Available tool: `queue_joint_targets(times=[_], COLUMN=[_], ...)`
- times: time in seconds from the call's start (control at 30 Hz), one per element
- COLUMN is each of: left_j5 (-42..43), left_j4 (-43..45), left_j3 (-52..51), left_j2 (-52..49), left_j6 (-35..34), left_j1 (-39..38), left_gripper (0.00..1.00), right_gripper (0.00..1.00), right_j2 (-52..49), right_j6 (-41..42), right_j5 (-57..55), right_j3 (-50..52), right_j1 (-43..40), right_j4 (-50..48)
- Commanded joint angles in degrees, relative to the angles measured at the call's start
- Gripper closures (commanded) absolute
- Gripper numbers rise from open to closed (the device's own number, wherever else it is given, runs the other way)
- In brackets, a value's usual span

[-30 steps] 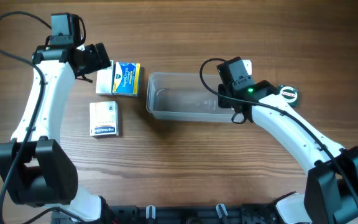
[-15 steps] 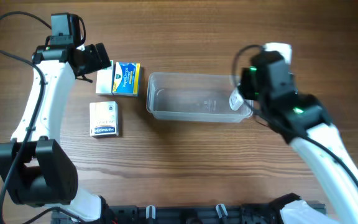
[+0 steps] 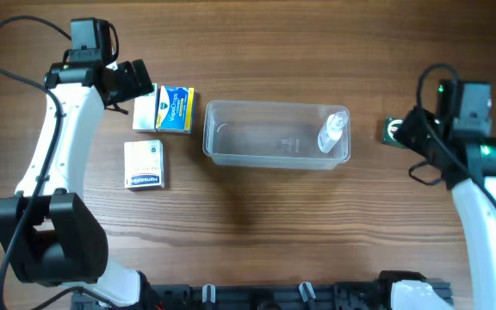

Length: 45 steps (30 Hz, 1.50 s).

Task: Pack container
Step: 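Move the right gripper to the green Zam-Buk tin and grasp it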

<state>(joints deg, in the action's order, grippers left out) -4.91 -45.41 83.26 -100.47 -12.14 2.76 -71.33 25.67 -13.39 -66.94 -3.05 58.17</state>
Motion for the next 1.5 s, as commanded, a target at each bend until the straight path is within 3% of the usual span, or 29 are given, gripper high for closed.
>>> queue_joint_targets(times=[0.0,0.07,0.43,0.57,1.1,1.23,1.47], left_j5=[-0.8,-0.7,-0.7,-0.7,-0.8,-0.8,-0.8], left_j4=[0.0,0.0,0.0,0.0,0.0,0.0,0.0], left_j3=[1.2,1.2,1.2,1.2,1.2,1.2,1.2], left_j2=[0.0,0.0,0.0,0.0,0.0,0.0,0.0], left_j6=[-0.5,-0.5,-0.5,-0.5,-0.5,-0.5,-0.5], left_j1=[0.1,0.1,0.1,0.1,0.1,0.1,0.1], left_gripper=[0.0,0.0,0.0,0.0,0.0,0.0,0.0], right_gripper=[0.07,0.0,0.0,0.0,0.01,0.22,0.24], right_j2=[-6.3,-9.8,-21.9,-25.6,-37.0,-37.1,-37.1], right_j6=[-5.0,-8.4,-14.9,-26.0,-28.5,-26.6,-25.5], right_j5=[3.6,3.3,8.3,14.2,11.9,11.9,11.9], right_j3=[-0.9,-0.9,-0.9,-0.9,-0.8,-0.8,1.8], right_j1=[-0.2,-0.2,-7.0,-8.2,-8.2,-8.2,-8.2], right_j4=[-1.2,-2.8,-13.6,-14.2,-20.1,-20.6,-23.1])
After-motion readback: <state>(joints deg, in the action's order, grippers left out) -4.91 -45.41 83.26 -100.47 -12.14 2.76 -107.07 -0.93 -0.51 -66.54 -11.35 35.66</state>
